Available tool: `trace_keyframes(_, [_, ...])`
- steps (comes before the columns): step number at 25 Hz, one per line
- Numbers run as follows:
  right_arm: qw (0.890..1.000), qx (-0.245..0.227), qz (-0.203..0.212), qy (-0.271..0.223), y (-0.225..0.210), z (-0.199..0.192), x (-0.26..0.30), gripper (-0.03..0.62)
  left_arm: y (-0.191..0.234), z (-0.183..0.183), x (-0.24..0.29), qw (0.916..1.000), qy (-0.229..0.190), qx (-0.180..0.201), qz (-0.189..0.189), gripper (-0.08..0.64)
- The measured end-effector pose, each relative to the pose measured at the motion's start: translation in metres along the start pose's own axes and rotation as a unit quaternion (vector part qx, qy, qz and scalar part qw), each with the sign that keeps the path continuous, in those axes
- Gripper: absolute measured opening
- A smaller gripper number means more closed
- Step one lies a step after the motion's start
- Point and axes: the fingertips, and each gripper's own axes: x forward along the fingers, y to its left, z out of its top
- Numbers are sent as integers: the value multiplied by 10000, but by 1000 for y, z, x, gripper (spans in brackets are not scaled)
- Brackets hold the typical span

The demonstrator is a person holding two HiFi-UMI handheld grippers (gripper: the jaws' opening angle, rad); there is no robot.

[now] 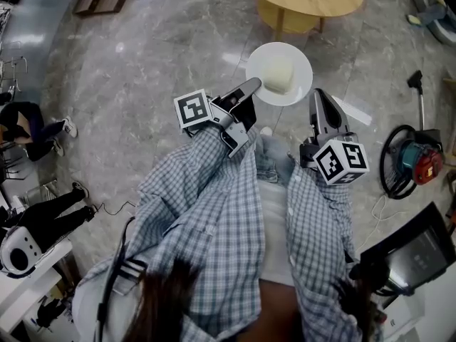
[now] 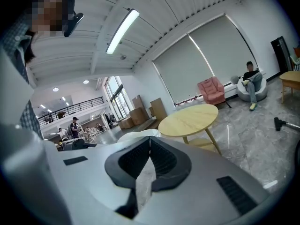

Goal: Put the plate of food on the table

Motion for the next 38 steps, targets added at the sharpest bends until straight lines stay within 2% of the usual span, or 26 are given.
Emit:
trace_keyframes(5, [9998, -195, -13, -5, -3, 3, -8, 8, -3, -7, 2, 10000, -33, 23, -73, 28])
trace_keyframes(23, [9998, -170, 118, 7, 2, 3, -3, 8, -7, -2, -4, 9998, -166, 53, -124, 28])
trace_keyframes(33, [9999, -118, -76, 17, -40, 20, 27, 8, 5, 25, 49, 10000, -73, -23, -47, 28])
trace_keyframes(38, [9999, -85, -127, 59, -47, 21, 39, 8, 8, 37, 61, 10000, -50, -43, -45, 28])
